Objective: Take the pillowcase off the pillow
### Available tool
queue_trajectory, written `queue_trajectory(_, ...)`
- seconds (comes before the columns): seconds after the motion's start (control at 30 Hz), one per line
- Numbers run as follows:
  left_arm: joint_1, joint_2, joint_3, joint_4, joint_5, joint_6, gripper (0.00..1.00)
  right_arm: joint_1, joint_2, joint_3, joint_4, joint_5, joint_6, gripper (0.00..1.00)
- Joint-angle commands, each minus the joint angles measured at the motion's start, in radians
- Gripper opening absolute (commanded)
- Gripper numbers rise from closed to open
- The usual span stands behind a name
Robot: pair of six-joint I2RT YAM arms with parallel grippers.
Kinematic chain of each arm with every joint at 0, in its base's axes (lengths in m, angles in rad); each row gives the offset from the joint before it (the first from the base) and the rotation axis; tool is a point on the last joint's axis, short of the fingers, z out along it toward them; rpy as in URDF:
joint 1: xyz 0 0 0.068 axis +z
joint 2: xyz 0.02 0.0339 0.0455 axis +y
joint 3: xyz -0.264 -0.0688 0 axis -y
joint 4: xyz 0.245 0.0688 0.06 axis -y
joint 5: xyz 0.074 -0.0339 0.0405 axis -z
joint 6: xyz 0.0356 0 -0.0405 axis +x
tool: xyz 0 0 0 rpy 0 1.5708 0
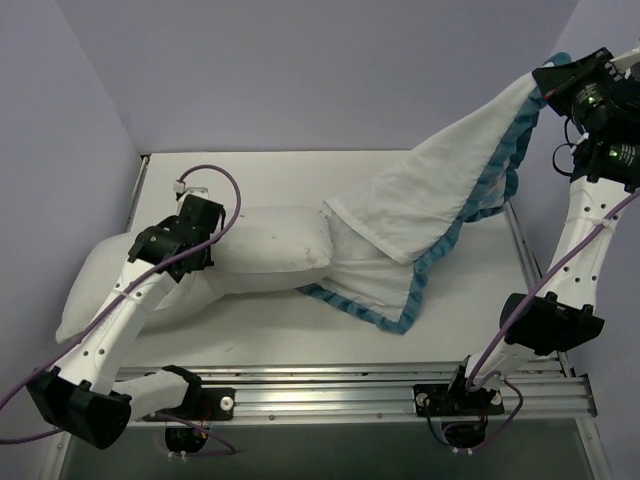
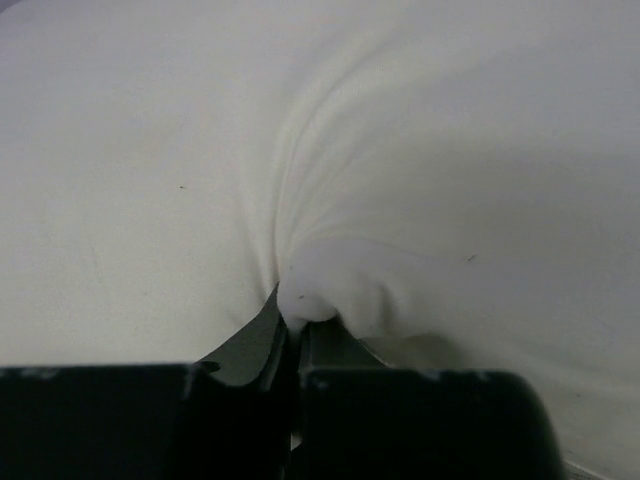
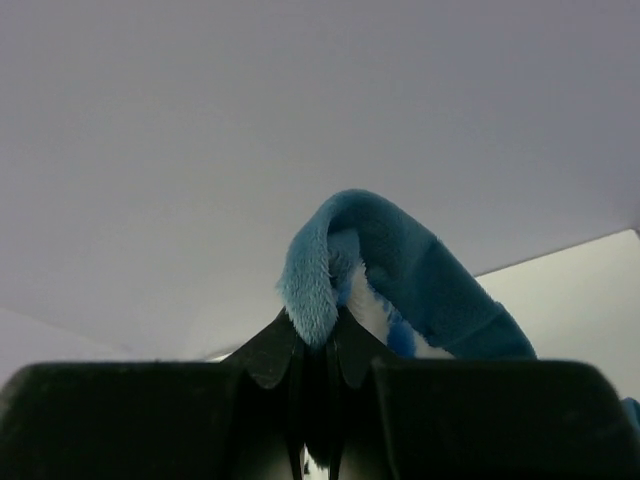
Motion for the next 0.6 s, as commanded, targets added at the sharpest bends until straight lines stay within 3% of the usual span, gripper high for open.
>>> queue_trajectory(0.0, 0.042, 0.067, 0.125, 0.121, 0.048, 0.002, 0.02, 0.037, 0.005, 0.078, 0.144, -0.078, -0.008, 0.00)
queue_trajectory(0.1, 0.078, 0.141, 0.252, 0.146, 0.117, 0.019, 0.02, 0.007, 0.028, 0.125, 0.122, -0.003, 0.004, 0.00)
queue_trajectory(0.27, 0.079, 0.238, 0.467, 0.157, 0.202, 0.033, 0.02, -0.029, 0.075, 0.197, 0.157, -0.010, 0.042, 0.00)
queue_trajectory(0.37, 0.076, 0.253, 0.510, 0.158, 0.230, 0.027, 0.02, 0.014, 0.078, 0.176, 0.200, -0.078, 0.026, 0.00)
queue_trajectory(0.57, 0.091, 0.210, 0.534, 0.157, 0.190, 0.019, 0.02, 0.178, 0.022, 0.000, 0.105, -0.003, -0.155, 0.00)
